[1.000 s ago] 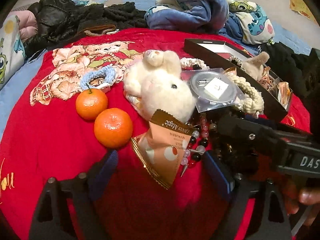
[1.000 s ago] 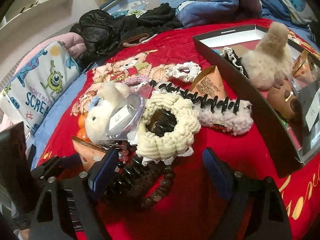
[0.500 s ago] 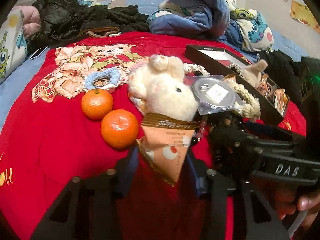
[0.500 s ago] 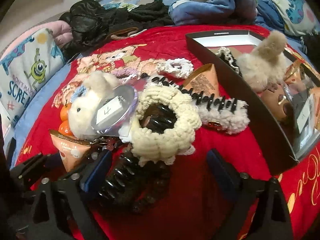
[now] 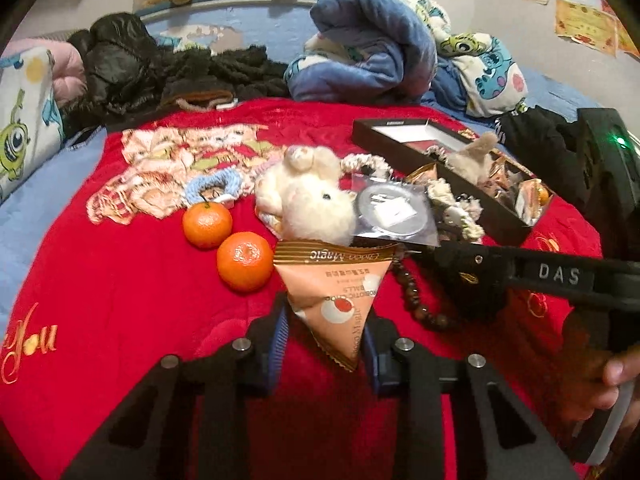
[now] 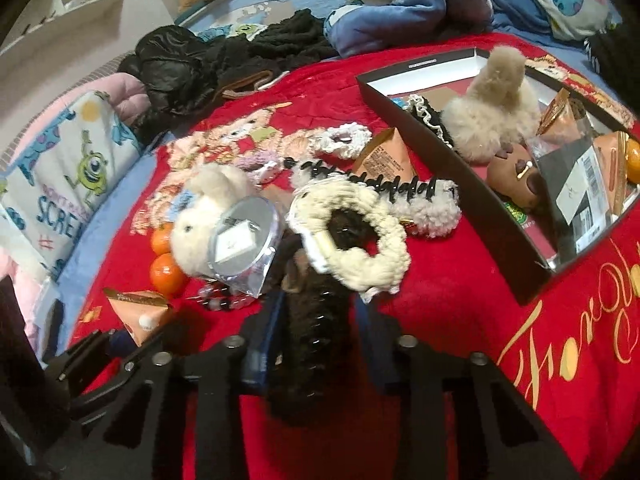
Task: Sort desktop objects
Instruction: 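Grasp the triangular brown-and-white snack packet with the left tool, then grasp the black hair claw clip with the right tool while the left tool holds the packet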
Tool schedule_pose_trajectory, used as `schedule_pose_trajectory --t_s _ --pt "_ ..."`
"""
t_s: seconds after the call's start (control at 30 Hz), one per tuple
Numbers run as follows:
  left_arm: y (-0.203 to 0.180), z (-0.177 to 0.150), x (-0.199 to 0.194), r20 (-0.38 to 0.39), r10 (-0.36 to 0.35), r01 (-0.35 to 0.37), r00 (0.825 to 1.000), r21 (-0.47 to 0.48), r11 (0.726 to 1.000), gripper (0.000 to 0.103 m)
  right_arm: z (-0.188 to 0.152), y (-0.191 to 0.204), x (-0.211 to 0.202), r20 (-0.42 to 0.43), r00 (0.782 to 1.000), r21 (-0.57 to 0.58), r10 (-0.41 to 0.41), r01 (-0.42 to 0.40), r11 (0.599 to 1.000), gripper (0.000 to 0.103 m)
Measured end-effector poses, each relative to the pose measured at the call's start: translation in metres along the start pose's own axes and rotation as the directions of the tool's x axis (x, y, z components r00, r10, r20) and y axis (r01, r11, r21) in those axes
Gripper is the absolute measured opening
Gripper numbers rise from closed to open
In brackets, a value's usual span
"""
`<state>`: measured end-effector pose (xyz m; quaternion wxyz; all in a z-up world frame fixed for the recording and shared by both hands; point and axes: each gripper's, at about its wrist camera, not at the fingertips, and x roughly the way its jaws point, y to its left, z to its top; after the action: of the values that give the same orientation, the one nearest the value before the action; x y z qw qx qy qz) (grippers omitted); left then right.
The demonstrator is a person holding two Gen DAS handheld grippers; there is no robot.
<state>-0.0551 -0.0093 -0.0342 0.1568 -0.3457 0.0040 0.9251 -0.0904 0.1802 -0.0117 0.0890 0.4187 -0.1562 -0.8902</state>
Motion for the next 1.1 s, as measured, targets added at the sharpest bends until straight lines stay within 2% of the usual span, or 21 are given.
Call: schedule_pose_trajectory --t_s 0.17,0.67,0.77,0.83,0.93,1.07,1.1 --pt "-0.001 -0.002 -0.015 0.021 -0.007 0.007 1.000 -0.007 1.000 0.033 -0.003 0.002 -0.013 0.004 1.000 -0.012 0.029 -0.029 1.000 0.027" --pt "-0.009 -0.003 -0.017 0.033 -0.007 0.007 0.999 -0.002 1.000 0.033 -0.003 -0.002 -0.020 0.001 1.000 -0.023 0.014 -0.014 1.000 0.018" --pt "-0.009 -0.003 -0.016 0.026 -0.012 0.012 1.000 0.000 1.000 0.033 -0.004 -0.005 -0.011 -0.038 0.999 -0.020 0.022 -0.023 1.000 0.029" --pt "-0.010 -0.004 -0.015 0.020 -0.011 0.011 1.000 0.001 1.000 0.033 -0.005 -0.006 -0.005 -0.055 0.998 -0.021 0.022 -0.023 1.000 0.039" --pt "-0.010 -0.004 -0.013 0.013 -0.013 0.013 1.000 -0.002 1.000 0.033 -0.007 -0.002 0.004 -0.078 0.997 -0.047 0.012 -0.016 0.999 0.048" --pt "-0.010 -0.005 -0.013 0.010 -0.015 0.015 1.000 -0.003 1.000 0.033 -0.009 0.006 0.009 -0.065 0.997 -0.099 -0.036 0.029 0.995 0.047" --pt "-0.010 -0.005 -0.013 0.010 -0.014 0.014 1.000 -0.002 1.000 0.033 -0.009 0.007 0.009 -0.061 0.997 -0.104 -0.045 0.039 0.994 0.043"
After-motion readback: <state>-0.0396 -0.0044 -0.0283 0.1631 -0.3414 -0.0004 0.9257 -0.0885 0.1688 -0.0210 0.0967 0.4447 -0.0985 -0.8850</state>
